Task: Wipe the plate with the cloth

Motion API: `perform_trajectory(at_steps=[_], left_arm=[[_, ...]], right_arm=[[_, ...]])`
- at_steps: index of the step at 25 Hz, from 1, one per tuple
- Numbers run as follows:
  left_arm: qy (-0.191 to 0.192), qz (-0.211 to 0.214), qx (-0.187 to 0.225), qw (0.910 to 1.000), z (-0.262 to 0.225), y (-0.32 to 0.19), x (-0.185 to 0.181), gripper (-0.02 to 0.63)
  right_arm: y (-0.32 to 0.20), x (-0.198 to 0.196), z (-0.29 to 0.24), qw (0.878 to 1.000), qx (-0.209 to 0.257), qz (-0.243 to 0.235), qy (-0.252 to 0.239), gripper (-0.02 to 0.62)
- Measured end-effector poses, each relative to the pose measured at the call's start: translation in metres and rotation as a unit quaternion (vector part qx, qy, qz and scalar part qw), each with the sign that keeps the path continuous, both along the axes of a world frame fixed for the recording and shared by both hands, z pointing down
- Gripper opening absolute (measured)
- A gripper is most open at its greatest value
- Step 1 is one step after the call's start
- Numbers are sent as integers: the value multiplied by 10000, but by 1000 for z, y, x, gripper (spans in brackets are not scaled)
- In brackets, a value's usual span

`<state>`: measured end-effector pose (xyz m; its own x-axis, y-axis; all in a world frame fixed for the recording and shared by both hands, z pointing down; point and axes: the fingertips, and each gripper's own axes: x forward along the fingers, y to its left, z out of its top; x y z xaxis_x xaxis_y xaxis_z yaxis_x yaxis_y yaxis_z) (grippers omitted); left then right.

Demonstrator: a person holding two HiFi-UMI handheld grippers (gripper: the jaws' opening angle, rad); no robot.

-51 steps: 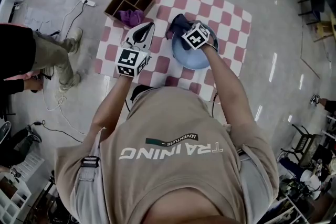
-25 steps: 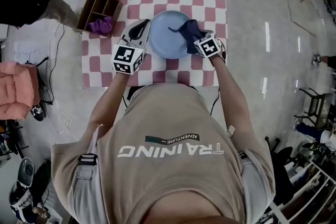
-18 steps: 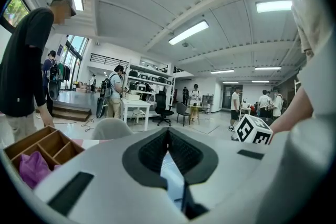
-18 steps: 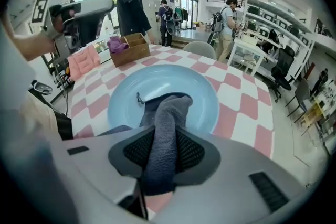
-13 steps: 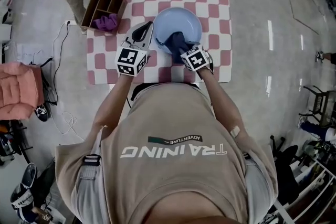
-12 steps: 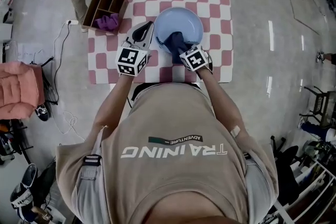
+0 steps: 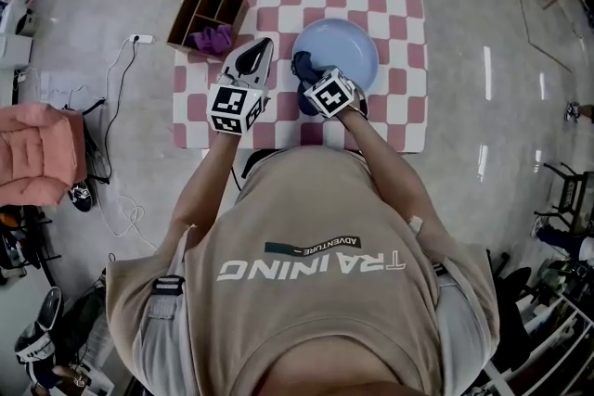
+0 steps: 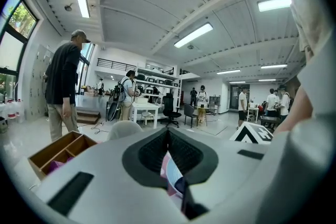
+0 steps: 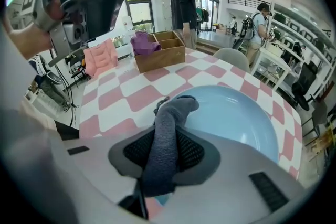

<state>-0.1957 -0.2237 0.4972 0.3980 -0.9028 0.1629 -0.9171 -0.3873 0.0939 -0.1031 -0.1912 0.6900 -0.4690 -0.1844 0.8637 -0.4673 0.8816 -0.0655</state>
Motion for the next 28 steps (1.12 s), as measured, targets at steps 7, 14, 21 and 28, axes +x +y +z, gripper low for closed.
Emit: perform_trajectory(at_steps=[7, 14, 21, 28], left_arm=[[-10, -2, 48, 10000, -3, -7, -8, 15], [-10, 301, -27, 9995, 3, -12, 31, 15], [-55, 685, -50, 9976, 5, -16, 85, 15], [-107, 823, -52, 9965, 0, -17, 121, 15]], right_arm=[[-9, 10, -12, 9998, 201, 60, -51, 120], [-31, 83, -28, 9961, 432, 769, -74, 120], [-43, 206, -28, 9804, 582, 1878, 92, 120], [-21, 289, -4, 9660, 283, 2565, 173, 120]])
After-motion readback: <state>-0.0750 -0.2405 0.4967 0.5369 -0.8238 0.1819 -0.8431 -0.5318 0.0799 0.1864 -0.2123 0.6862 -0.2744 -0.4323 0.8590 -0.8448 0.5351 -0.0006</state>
